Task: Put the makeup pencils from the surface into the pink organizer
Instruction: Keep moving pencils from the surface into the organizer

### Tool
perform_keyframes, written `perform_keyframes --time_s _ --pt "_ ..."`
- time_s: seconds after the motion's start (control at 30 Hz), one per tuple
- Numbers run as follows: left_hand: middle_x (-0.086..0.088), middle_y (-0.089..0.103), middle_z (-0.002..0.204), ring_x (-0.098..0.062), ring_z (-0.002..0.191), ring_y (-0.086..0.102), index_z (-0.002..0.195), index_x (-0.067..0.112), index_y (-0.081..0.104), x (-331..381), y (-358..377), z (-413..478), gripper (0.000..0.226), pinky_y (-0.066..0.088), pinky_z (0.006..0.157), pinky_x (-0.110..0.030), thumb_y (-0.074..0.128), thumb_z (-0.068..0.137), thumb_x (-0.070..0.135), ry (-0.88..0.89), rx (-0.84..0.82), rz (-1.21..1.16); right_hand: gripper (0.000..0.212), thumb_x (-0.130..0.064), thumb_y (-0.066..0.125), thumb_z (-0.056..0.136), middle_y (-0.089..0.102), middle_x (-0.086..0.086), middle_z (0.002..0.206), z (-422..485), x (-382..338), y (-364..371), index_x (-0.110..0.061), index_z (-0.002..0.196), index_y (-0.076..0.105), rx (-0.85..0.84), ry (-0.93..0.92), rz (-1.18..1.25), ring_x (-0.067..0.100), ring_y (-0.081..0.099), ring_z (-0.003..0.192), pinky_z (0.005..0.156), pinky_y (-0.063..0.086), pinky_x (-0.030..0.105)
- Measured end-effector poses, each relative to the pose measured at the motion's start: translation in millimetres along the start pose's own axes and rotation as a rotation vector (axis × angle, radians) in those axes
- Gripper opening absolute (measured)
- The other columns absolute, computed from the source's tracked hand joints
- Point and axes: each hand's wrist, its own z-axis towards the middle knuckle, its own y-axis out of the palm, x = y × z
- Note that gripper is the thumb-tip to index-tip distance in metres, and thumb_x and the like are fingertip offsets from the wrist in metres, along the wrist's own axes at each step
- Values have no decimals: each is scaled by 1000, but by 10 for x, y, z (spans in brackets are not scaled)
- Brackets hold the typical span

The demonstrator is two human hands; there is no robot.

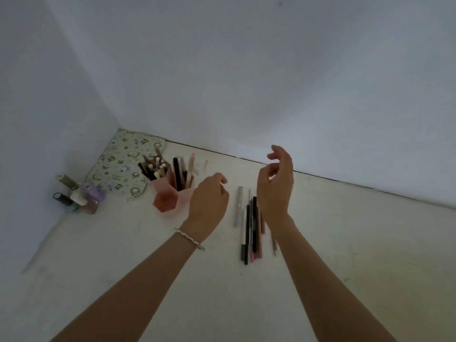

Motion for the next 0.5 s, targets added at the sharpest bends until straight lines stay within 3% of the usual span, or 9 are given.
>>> perform_keyframes --time_s 0.13,0.33,0.43,0.5 --pt "-10 64 113 -25 103 62 121 9 55 67 478 -34 26 51 86 -35 52 96 15 -137 -182 100 44 6 43 88 61 -7 100 53 273 -499 -23 117 58 52 125 -48 2 51 70 64 41 11" --pt "-18 57 114 -33 99 59 122 3 46 94 821 -17 27 50 80 -40 50 95 9 -101 -242 238 44 5 44 84 61 -11 96 -71 603 -973 -24 112 60 43 228 -136 4 48 60 59 40 12" --pt "-19 59 112 -35 96 61 139 8 36 147 814 62 52 49 76 -40 56 91 9 -119 -206 206 42 4 45 85 61 -9 94 -144 745 -1113 -23 113 59 5 267 -170 7 50 61 60 44 20" --pt "-17 60 106 -32 88 63 148 17 29 220 740 130 69 51 71 -39 61 88 11 -91 -111 58 34 0 46 89 61 -8 85 -178 824 -1141 -20 112 60 -49 314 -206 10 51 59 60 47 27"
